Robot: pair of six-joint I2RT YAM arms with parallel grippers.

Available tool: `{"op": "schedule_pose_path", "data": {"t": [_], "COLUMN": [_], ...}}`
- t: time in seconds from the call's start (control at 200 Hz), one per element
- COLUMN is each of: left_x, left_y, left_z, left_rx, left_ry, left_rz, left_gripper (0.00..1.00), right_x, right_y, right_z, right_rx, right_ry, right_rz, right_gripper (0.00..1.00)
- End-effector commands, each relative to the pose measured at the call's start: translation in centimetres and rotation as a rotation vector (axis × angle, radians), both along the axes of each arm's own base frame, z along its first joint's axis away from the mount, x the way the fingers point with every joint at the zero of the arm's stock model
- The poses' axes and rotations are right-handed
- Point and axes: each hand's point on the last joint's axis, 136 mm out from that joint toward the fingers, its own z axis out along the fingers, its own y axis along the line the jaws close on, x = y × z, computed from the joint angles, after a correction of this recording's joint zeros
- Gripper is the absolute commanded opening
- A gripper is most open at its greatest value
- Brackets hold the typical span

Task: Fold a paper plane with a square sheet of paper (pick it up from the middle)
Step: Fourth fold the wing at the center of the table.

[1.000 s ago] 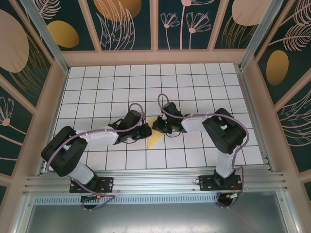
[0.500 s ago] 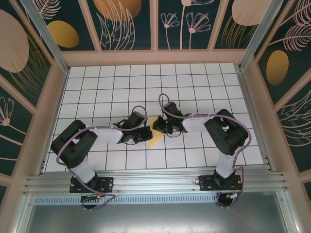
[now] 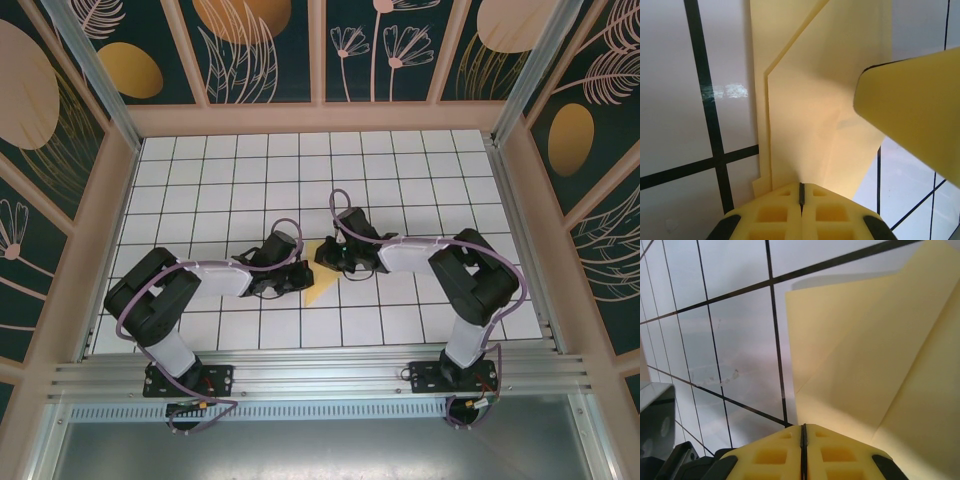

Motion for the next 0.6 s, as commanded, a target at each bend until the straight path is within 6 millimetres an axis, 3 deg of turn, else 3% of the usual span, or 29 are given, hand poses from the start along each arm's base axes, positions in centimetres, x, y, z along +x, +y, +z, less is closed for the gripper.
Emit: {"op": "schedule_pose_path", "data": {"t": [0.0,0.14,0.395,0.595], "left_x": [-1.5,-1.7,-2.0,-2.4], "left_y": [2.0,2.1,2.8,3.5], "left_z": [-2.6,-2.4,-2.9,-3.5], "left_rx": [0.091,0.089,0.114,0.147], "left_ry": [0.052,0.047,0.047,0.054], "left_rz": [-0.005,-0.011,-0.003,-0.008], "left_gripper": [0.01,0.01,0.01,0.01], "right_x": [-1.1,-1.2,0.8,2.5], "right_y": [-0.3,-1.0,-0.7,-1.5], "right_z": [-2.4,-3.8,-2.2,-2.3], "right_rx": [-0.031,-0.082,-0.057,-0.061], "right_ry": [0.051,0.072,0.032,0.030], "right_rz": [0.000,-0.013,-0.017,-0.042], "right_gripper": [0.11,0.11,0.12,0.12]}}
